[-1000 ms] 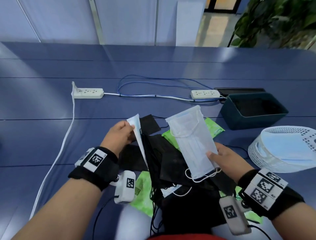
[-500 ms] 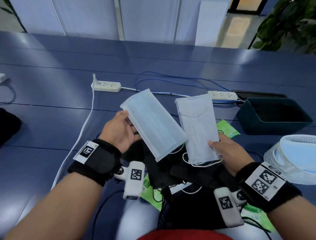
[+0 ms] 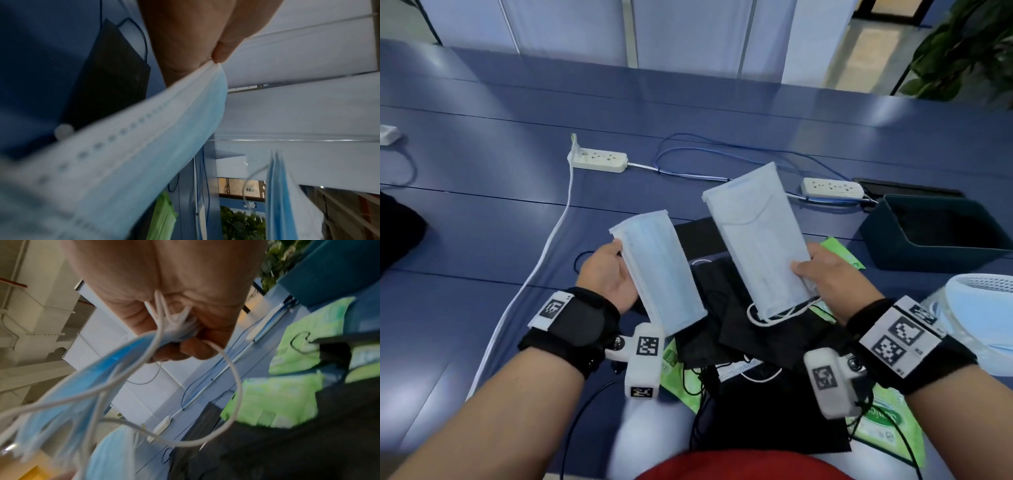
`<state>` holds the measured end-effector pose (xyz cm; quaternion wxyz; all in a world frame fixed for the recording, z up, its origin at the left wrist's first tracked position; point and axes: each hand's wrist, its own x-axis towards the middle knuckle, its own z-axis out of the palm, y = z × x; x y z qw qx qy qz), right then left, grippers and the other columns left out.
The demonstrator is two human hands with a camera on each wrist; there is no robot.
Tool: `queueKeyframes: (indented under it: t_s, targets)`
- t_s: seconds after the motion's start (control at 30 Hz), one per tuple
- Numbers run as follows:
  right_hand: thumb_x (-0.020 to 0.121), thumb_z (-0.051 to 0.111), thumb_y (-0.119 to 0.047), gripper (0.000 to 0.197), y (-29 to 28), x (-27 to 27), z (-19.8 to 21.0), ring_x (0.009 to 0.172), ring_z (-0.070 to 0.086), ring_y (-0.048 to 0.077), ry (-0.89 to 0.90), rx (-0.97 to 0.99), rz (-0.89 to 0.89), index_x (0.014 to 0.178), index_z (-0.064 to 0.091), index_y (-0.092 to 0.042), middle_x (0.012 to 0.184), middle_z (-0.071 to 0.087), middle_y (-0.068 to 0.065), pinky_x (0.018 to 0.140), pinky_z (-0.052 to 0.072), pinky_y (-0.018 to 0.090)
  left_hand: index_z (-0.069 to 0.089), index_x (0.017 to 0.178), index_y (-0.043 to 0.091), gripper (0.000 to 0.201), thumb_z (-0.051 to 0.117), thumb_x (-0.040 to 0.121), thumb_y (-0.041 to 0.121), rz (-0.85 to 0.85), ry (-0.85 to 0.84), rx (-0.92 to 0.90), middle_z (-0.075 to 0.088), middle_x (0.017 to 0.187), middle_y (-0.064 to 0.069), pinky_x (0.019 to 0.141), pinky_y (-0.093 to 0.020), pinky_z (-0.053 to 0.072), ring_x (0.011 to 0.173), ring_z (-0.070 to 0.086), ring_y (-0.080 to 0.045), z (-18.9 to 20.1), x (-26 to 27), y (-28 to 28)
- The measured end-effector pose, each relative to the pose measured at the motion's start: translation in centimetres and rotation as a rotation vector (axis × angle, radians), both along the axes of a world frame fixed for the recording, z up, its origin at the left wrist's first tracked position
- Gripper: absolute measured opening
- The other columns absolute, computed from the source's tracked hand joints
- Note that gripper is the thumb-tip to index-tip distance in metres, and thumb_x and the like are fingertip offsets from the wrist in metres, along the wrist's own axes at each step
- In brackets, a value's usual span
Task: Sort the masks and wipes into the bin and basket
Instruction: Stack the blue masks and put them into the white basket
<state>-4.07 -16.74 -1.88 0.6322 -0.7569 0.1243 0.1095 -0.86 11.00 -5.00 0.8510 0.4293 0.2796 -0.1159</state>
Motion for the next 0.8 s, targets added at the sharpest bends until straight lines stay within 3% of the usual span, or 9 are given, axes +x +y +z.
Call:
queueKeyframes:
  t_s: [0.13, 0.23, 0.3, 0.37, 0.5, 0.57, 0.63, 0.73, 0.8]
  targets:
    - [0.09, 0.046, 0.0, 0.026, -1.7, 0.4, -0.1, 0.095, 0.059, 0.031, -0.006, 0.107, -0.072, 0.114, 0.055, -0.006, 0.102, 0.066, 0.013, 0.099, 0.042, 0.047, 0.05, 0.131, 0.0, 0.041, 0.034, 0.102, 0.023, 0.029, -0.013, -0.01, 0.062, 0.125, -0.016, 0.089, -0.042, 0.051, 0.114, 0.061, -0.027, 0.2, 0.4, 0.7]
    - [0.091, 0.041, 0.006, 0.024, -0.6, 0.1, -0.6, 0.073, 0.067, 0.016, 0.001, 0.17, 0.006, 0.103, 0.059, -0.003, 0.078, 0.073, 0.0, 0.076, 0.053, 0.027, 0.051, 0.132, 0.002, 0.043, 0.031, 0.103, 0.026, -0.032, -0.02, -0.037, 0.062, 0.126, -0.015, 0.092, -0.043, 0.049, 0.117, 0.059, -0.028, 0.1, 0.2, -0.7]
    - [0.088, 0.048, 0.002, 0.018, 0.9, 0.1, -0.8, 0.068, 0.066, 0.011, 0.031, 0.174, 0.091, 0.097, 0.059, -0.009, 0.076, 0.072, -0.004, 0.071, 0.052, 0.023, 0.057, 0.123, 0.003, 0.044, 0.029, 0.103, 0.029, -0.085, -0.035, -0.075, 0.068, 0.114, -0.015, 0.079, -0.039, 0.055, 0.103, 0.067, -0.027, 0.3, 0.0, -2.3]
    - [0.091, 0.053, -0.008, 0.018, 2.2, 0.1, -1.2, 0.078, 0.06, 0.01, 0.041, -0.081, 0.268, 0.106, 0.056, -0.016, 0.089, 0.065, -0.006, 0.078, 0.047, 0.027, 0.059, 0.119, 0.005, 0.05, 0.026, 0.103, 0.039, -0.13, -0.049, -0.117, 0.07, 0.11, -0.015, 0.074, -0.036, 0.057, 0.098, 0.069, -0.026, 0.4, 0.1, -3.9]
    - [0.096, 0.048, -0.019, 0.03, 3.8, 0.1, -2.4, 0.101, 0.052, 0.011, 0.032, -0.487, 0.47, 0.126, 0.048, -0.016, 0.112, 0.056, -0.005, 0.079, 0.033, 0.019, 0.05, 0.132, 0.011, 0.078, 0.039, 0.082, 0.069, -0.271, -0.087, -0.08, 0.06, 0.13, -0.015, 0.091, -0.043, 0.05, 0.117, 0.059, -0.029, 0.6, -0.2, -5.9]
    - [0.095, 0.048, -0.022, 0.032, 4.2, 0.0, -3.0, 0.108, 0.054, 0.015, 0.044, -0.47, 0.485, 0.127, 0.048, -0.016, 0.119, 0.057, -0.003, 0.087, 0.037, 0.023, 0.044, 0.136, 0.01, 0.06, 0.06, 0.088, 0.041, -0.311, -0.127, -0.038, 0.056, 0.132, -0.017, 0.093, -0.048, 0.049, 0.117, 0.058, -0.032, 0.1, -0.5, -5.9]
    - [0.095, 0.049, -0.026, 0.025, 4.2, -0.1, -3.8, 0.1, 0.059, 0.016, 0.051, -0.445, 0.508, 0.118, 0.052, -0.017, 0.111, 0.063, -0.001, 0.088, 0.044, 0.029, 0.046, 0.134, 0.006, 0.042, 0.051, 0.093, 0.002, -0.298, -0.14, 0.059, 0.059, 0.129, -0.017, 0.091, -0.045, 0.051, 0.111, 0.061, -0.032, -0.6, -0.6, -5.0]
    - [0.094, 0.052, -0.031, 0.012, 3.7, -0.2, -4.5, 0.071, 0.053, 0.011, 0.053, -0.527, 0.5, 0.091, 0.053, -0.019, 0.081, 0.056, -0.003, 0.07, 0.041, 0.026, 0.053, 0.131, 0.005, 0.043, 0.041, 0.092, -0.009, -0.292, -0.164, 0.134, 0.064, 0.121, -0.014, 0.083, -0.038, 0.056, 0.098, 0.067, -0.026, -1.4, -0.9, -2.8]
    - [0.09, 0.059, -0.034, 0.016, 2.5, 0.0, -5.3, 0.086, 0.055, 0.014, 0.09, -0.676, 0.497, 0.095, 0.054, -0.02, 0.092, 0.056, -0.001, 0.078, 0.042, 0.025, 0.053, 0.13, 0.005, 0.043, 0.04, 0.091, -0.009, -0.234, -0.142, 0.141, 0.064, 0.121, -0.014, 0.079, -0.036, 0.057, 0.097, 0.067, -0.026, -1.7, -0.8, -0.8]
